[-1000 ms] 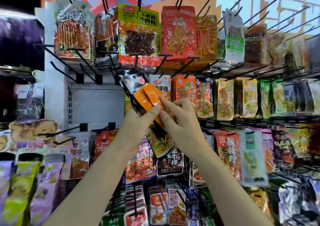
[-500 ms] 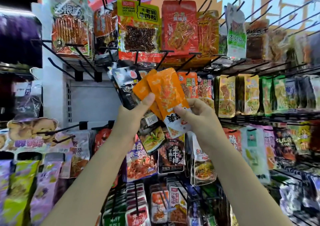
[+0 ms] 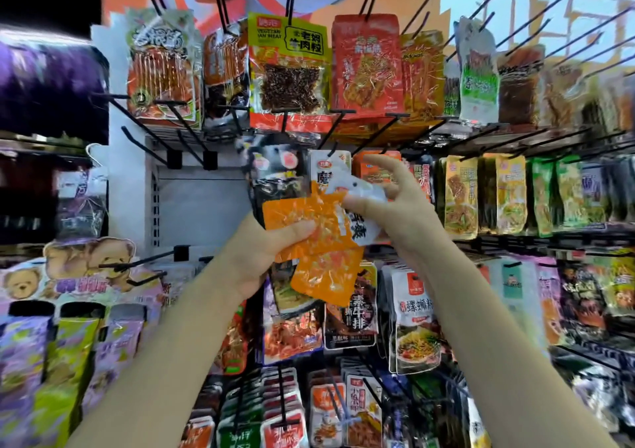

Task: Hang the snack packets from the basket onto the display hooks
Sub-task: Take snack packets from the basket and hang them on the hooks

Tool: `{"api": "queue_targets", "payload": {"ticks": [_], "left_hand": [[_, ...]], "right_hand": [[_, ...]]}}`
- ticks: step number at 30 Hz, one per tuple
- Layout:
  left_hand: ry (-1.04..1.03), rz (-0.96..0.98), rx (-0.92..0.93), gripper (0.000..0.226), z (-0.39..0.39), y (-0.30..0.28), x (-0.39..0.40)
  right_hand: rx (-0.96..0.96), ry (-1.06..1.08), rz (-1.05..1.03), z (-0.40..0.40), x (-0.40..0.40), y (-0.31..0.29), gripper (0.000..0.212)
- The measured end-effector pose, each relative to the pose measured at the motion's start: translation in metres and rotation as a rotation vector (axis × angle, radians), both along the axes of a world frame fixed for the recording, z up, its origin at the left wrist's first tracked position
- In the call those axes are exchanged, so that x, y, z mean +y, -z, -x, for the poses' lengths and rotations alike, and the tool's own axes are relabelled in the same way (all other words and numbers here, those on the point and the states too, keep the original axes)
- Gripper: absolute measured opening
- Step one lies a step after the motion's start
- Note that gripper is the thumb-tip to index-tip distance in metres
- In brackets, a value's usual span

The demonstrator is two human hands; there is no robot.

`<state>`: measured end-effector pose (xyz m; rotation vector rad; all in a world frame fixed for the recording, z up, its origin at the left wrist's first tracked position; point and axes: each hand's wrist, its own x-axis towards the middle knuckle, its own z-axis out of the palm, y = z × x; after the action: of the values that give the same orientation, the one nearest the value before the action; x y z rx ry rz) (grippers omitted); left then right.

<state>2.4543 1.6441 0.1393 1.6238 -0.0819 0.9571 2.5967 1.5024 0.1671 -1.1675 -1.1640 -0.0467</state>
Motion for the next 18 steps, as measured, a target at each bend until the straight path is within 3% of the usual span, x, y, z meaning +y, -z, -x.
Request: {"api": "queue_targets", "payload": {"ticks": [3,5,12,15,18], "left_hand": [[-0.06,0.181,-0.202,0.014,-0.01,0.001,-0.006],[-0.094,0.227,-0.233,0.014,-0.014,0.001,-0.009],[-0.104,0.295,-0.216,0.017,-0.01,-0.002,-0.01],[-0.126,0.214,-0.223,0.033,-0.01,-0.004,-0.007],[-0.198,0.18,-0.247,0.027,-0.012,-0.003,-0.001]], "right_hand": [[0.354,-0.192,-0.178,0.01,0.016,0.004,0.044],[0.416,-0.301,-0.159,0.017,0.025,0.009,0.037],[0.334,-0.381,-0.097,0.008,0.029,0.009,0.035],[0.232,-0.393,-0.012,0.005,0.033,0.01,0.039],[0.195,-0.38,-0.014,0.003,0.038,0.006,0.037]]}}
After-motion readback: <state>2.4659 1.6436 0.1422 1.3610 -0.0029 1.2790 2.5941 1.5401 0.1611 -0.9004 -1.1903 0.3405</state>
